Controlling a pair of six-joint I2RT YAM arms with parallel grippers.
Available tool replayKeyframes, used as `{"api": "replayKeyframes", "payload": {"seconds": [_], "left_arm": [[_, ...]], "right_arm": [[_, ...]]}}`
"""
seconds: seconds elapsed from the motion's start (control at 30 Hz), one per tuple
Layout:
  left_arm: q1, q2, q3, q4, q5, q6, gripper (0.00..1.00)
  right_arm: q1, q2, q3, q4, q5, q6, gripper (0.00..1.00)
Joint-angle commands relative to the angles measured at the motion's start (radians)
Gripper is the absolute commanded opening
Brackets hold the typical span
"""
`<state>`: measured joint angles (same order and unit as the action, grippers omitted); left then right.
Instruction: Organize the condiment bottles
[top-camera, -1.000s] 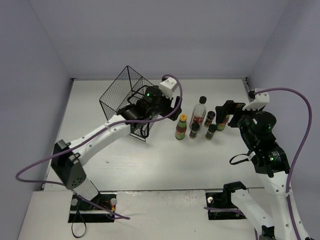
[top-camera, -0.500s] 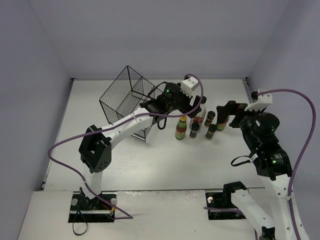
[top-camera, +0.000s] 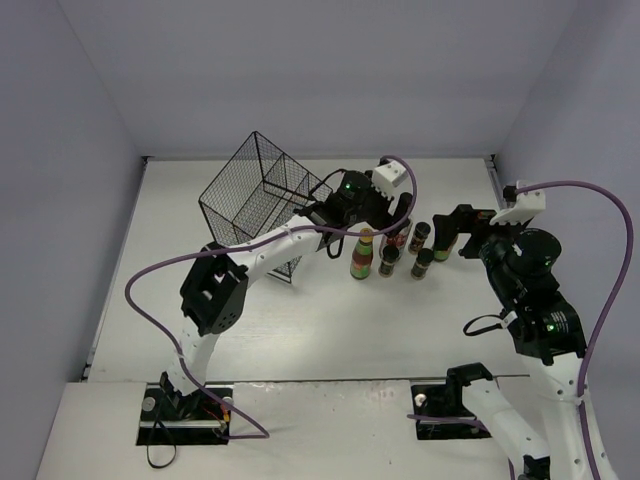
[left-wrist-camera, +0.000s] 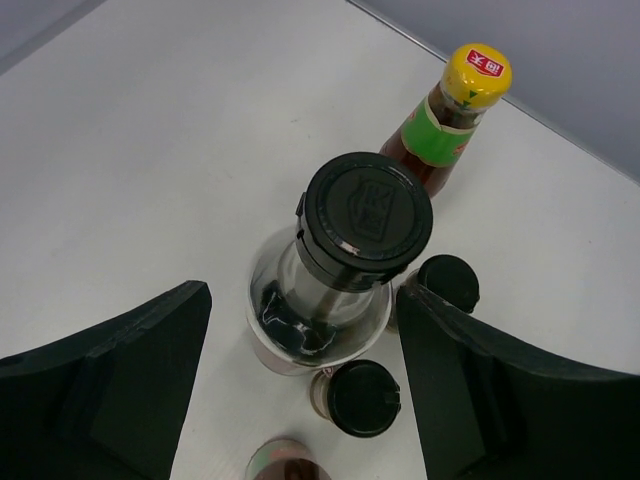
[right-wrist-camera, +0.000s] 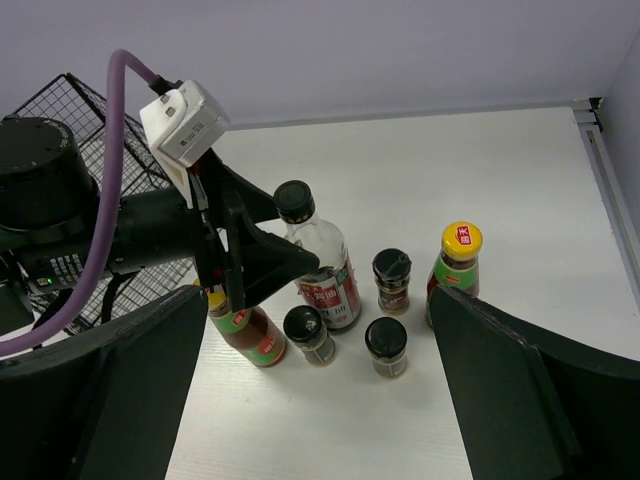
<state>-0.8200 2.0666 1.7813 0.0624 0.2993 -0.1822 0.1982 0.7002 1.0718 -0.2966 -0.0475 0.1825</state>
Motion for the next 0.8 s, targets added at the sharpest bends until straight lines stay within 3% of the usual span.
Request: {"api": "replayKeyframes", "payload": {"seconds": [0.0,0.23,0.67,0.77], "left_arm": [[-0.005,-0.039,0.050,0.154,0.020,0.020,0.75],[-0.008,-0.043,0.000,0.281,0.027,0.007,0.73],[-0.019,-0.023,-0.028,0.310,0.034,0.023,0.68],[-0.018,-0.020,-0.026,0.329,0.029,0.029,0.61]], "right_arm": [[0.007,0.005,0.016,0.066,-0.020,-0.005,1.00],[0.009,-0.001,0.002,0.068,-0.023,-0.005,1.00],[0.009,-0.011,-0.001,0.057,-0.022,-0.005,1.00],[0.007,-0.015,-0.004,0.057,-0.020,-0.008,1.00]]}}
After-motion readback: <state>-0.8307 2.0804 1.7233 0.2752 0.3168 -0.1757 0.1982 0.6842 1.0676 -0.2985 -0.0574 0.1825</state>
